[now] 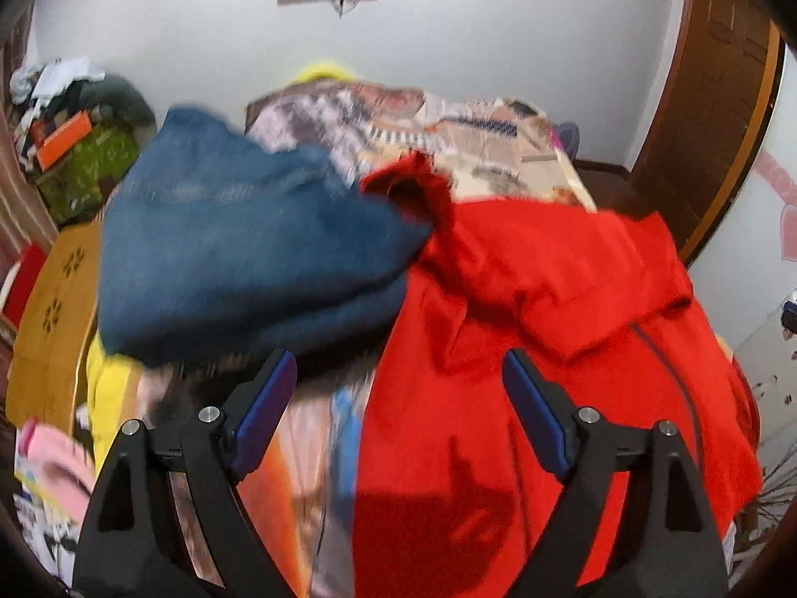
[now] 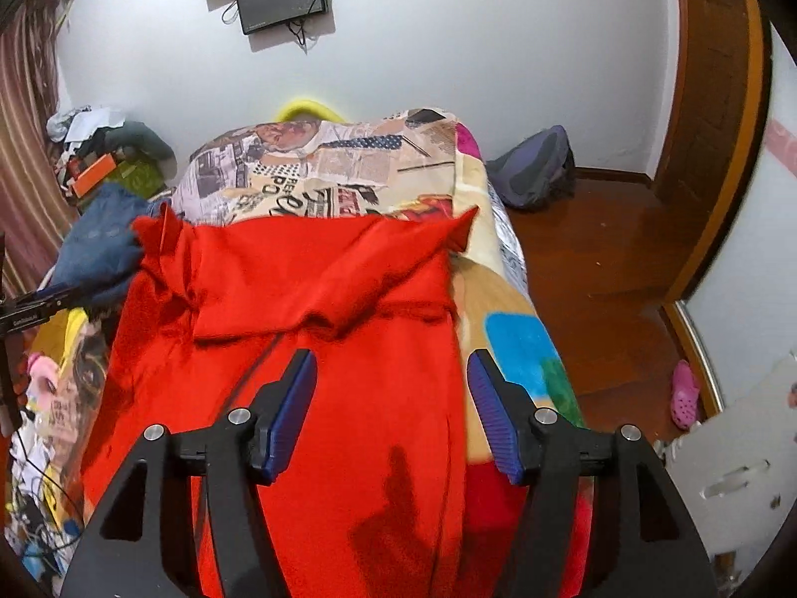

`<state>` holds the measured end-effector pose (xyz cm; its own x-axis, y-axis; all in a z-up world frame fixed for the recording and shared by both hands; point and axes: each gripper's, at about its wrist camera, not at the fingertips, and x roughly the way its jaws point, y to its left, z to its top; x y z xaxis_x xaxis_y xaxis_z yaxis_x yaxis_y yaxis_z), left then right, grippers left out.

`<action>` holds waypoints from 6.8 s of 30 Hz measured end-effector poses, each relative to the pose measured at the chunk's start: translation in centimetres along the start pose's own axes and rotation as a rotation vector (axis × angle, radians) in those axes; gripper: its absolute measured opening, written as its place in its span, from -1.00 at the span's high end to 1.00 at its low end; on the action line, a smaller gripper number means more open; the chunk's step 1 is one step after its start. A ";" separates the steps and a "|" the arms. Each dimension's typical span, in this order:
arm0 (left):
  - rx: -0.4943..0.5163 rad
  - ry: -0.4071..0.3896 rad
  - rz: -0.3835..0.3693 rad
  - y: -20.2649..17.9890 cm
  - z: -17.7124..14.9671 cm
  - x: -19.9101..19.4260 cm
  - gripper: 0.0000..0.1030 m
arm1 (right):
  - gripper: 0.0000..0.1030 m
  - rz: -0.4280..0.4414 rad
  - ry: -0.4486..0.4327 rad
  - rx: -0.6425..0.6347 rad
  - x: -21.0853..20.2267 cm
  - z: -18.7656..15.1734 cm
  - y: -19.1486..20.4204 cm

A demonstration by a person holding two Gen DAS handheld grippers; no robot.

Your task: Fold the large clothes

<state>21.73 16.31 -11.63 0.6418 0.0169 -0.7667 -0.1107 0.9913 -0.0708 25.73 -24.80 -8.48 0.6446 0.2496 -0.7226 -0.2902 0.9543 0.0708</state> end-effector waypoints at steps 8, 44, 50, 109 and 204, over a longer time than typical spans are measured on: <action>-0.095 0.153 -0.011 3.5 -7.7 1.2 -0.64 | -0.15 -0.029 0.067 0.053 -0.8 -5.0 -0.8; -0.219 0.159 -0.403 -1.0 -12.3 -1.6 0.86 | 0.78 0.036 0.156 0.360 0.8 -13.2 -2.4; -0.175 0.050 -0.429 -1.4 -9.1 -4.9 0.88 | 0.82 0.014 0.083 0.343 -0.8 -11.5 -2.2; -0.138 0.009 -0.129 -3.8 5.7 6.6 -0.63 | -0.38 0.067 0.096 0.170 9.8 5.0 -2.5; -0.321 0.109 0.060 5.6 -5.6 6.7 -0.48 | -0.21 -0.030 0.156 0.053 8.2 -3.3 2.9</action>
<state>21.18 21.20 -20.73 0.5438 0.0429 -0.8381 -0.3901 0.8971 -0.2072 27.85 -20.57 -16.49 0.5334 0.1966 -0.8227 -0.2320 0.9693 0.0812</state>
